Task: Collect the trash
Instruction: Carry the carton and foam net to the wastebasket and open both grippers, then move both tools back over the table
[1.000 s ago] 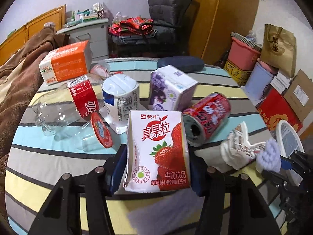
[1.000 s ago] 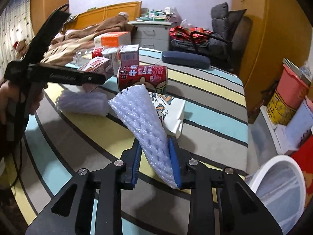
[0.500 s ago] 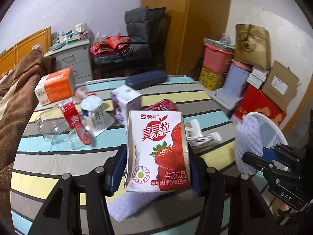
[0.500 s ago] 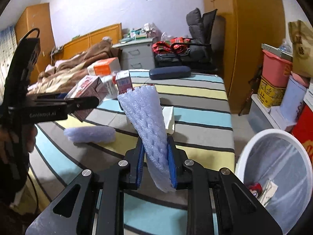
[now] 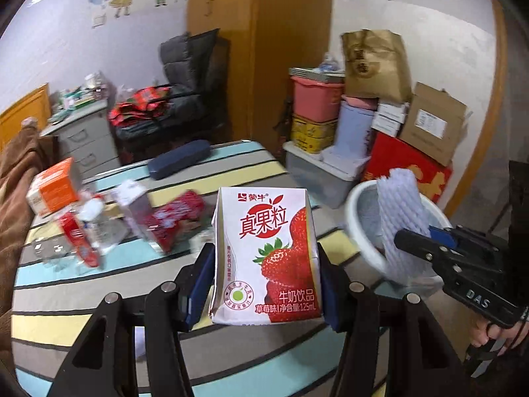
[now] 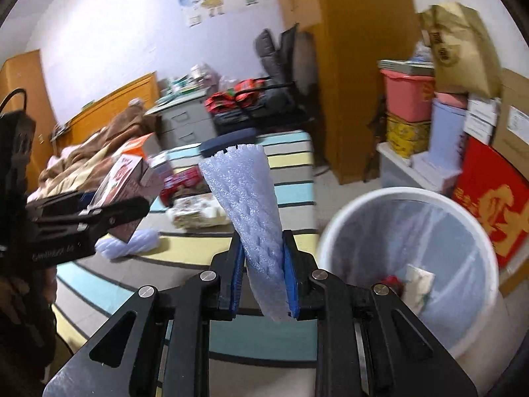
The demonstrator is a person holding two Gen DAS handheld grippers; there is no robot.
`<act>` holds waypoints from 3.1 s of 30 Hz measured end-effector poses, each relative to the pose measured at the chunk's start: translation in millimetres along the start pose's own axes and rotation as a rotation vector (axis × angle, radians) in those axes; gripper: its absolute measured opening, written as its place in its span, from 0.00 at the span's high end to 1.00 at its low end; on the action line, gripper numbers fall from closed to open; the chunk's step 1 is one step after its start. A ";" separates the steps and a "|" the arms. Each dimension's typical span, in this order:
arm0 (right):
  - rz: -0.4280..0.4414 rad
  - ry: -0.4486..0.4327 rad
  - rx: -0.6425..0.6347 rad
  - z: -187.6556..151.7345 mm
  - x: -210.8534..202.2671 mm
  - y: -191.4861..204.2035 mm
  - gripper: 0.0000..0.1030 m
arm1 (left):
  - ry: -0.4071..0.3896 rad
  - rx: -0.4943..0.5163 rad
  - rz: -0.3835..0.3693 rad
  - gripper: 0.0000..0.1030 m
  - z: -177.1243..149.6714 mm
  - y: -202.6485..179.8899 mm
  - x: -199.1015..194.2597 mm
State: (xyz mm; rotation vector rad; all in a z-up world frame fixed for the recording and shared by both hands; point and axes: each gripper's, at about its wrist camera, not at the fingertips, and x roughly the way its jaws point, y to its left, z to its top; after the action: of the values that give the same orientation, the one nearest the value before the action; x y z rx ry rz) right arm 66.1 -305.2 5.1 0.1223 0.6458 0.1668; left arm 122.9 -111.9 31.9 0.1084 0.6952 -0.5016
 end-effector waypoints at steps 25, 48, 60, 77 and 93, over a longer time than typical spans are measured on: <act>-0.287 0.121 0.240 -24.3 -8.1 -102.9 0.78 | 0.114 0.133 -0.227 0.43 14.8 -141.8 80.5; -0.330 0.140 0.290 -29.0 -7.1 -124.0 0.44 | 0.138 0.110 -0.225 0.27 13.8 -146.8 94.7; -0.301 0.072 0.265 -20.0 -19.6 -97.2 0.44 | 0.060 0.063 -0.186 0.27 15.0 -112.0 55.5; -0.202 0.007 0.159 -3.3 -12.4 -27.7 0.44 | -0.026 -0.020 -0.077 0.27 0.5 -30.8 2.9; -0.065 0.048 0.056 9.5 33.9 36.6 0.44 | 0.021 -0.126 0.096 0.26 -37.4 81.7 -17.2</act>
State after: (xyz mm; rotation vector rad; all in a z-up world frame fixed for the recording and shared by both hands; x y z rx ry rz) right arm 94.2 -263.5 -1.3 0.1512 0.7014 0.0898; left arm 128.7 -23.6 8.5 0.0292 0.7367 -0.3641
